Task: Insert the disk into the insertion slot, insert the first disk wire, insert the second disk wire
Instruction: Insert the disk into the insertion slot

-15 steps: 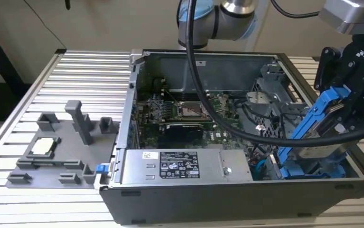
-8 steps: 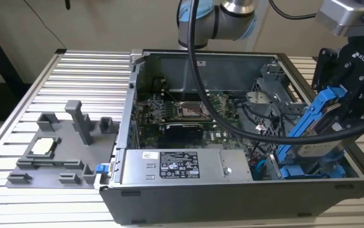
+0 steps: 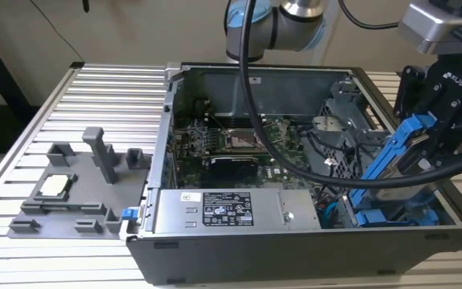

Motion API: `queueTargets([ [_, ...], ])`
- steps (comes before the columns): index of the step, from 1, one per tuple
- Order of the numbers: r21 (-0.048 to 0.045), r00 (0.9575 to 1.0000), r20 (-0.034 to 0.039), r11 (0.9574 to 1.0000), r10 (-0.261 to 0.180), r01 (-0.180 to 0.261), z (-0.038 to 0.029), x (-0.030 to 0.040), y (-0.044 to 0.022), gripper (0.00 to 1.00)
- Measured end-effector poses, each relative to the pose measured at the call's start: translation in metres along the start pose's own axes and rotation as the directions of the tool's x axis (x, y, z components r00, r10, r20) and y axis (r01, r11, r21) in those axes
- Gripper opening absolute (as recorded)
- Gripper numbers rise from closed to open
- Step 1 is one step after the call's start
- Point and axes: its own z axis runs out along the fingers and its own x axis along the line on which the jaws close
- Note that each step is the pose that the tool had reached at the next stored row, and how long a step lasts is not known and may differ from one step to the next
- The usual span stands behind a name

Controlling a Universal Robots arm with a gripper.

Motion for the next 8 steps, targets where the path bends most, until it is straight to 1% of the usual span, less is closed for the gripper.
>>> queueTargets([
  [8, 0.0001, 1.0000, -0.0001, 1.0000, -0.001, 0.001, 0.0095, -0.0024, -0.0019, 0.33],
])
